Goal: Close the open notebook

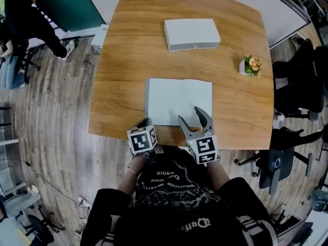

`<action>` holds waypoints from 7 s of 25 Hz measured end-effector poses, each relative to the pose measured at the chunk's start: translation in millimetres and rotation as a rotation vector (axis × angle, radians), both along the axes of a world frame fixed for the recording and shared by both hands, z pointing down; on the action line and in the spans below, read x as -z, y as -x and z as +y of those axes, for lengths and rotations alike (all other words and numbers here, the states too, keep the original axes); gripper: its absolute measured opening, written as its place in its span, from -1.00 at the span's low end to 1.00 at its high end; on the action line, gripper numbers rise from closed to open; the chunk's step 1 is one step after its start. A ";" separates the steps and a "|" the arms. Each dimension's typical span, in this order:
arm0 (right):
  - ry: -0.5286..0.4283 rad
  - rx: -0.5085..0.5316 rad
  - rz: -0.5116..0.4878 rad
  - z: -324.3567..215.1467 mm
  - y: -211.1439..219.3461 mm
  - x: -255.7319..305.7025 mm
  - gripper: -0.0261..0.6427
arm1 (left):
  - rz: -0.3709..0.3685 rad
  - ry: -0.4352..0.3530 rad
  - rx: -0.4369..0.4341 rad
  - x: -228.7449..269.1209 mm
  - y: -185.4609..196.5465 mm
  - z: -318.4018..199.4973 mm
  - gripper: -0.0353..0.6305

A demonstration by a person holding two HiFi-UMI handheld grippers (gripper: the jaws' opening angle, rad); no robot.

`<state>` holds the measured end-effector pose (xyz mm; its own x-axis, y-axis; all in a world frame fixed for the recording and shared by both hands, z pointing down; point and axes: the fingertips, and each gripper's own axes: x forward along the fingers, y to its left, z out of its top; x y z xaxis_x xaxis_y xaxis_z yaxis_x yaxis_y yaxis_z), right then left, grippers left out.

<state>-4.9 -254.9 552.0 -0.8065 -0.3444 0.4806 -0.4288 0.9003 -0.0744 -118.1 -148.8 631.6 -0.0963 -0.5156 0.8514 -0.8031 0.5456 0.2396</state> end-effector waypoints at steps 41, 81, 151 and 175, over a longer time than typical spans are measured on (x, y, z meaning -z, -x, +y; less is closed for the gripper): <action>0.001 -0.323 -0.008 28.4 -56.0 9.2 -0.16 | -0.196 -0.280 -0.307 108.3 -19.2 -17.9 -0.80; -0.040 -0.344 -0.021 -2.1 -131.4 12.1 -0.16 | -0.210 -0.469 -0.474 145.7 -141.6 -70.1 -0.80; -0.061 -0.471 -0.072 -26.0 -179.7 28.0 -0.13 | 0.180 -0.430 -0.893 57.3 -239.5 -104.3 0.05; -0.195 -0.318 -0.128 32.8 -39.3 78.0 -0.11 | -0.239 -0.705 -0.528 152.6 3.6 -16.8 0.04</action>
